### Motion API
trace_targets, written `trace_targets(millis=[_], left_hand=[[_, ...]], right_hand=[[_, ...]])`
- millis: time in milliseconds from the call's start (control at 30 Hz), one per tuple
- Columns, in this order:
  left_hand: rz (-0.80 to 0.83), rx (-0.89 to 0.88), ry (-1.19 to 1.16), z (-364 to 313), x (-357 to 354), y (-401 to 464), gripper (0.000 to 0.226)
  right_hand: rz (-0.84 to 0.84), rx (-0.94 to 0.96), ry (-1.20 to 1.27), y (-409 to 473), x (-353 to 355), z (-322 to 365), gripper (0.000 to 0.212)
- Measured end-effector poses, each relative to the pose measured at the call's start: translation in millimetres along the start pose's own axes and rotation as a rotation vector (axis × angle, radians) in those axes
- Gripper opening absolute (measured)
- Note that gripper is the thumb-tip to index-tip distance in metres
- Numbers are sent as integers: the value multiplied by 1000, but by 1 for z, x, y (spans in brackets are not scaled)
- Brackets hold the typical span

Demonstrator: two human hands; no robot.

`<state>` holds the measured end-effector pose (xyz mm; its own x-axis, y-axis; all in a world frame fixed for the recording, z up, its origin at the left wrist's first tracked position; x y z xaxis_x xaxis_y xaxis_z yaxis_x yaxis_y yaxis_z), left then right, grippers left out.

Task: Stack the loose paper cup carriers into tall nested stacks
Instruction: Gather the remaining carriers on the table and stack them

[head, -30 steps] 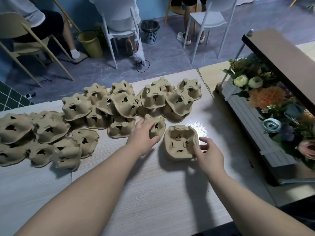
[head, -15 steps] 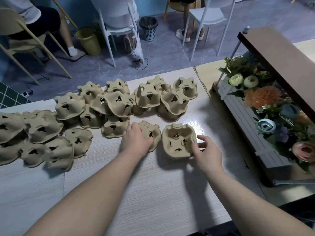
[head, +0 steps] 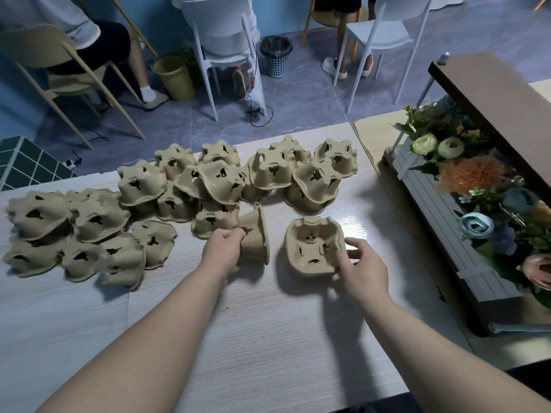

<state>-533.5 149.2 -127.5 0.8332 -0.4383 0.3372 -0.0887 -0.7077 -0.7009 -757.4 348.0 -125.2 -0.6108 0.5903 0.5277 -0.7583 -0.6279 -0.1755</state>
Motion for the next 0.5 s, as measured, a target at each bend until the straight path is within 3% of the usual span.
trace_targets(millis=[133,233,333,500], left_hand=[[-38,30,8,12,12,3,16],[-104,18,45,15,28,6,24],[-198,-41,88,7,42,2,40],[-336,-191,153,-14,48,-15,34]], right_hand=[[13,-3,6,-1,-4,4,25],[24,-5,13,-1,-7,7,23],[34,7,21,-2,-9,10,22],[33,4,41,-2,-13,10,18]])
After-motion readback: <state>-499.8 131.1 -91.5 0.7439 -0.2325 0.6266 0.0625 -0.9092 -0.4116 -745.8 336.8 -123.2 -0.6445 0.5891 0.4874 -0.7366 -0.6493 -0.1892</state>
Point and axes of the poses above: each hand's wrist, its own y-axis towards the middle knuckle, its own x-axis out of the back of the hand, z = x × y, the point moved 9 cm from there along y, towards the middle knuckle, and after that the axes turned 10 degrees about x, right-handed, at the moved point
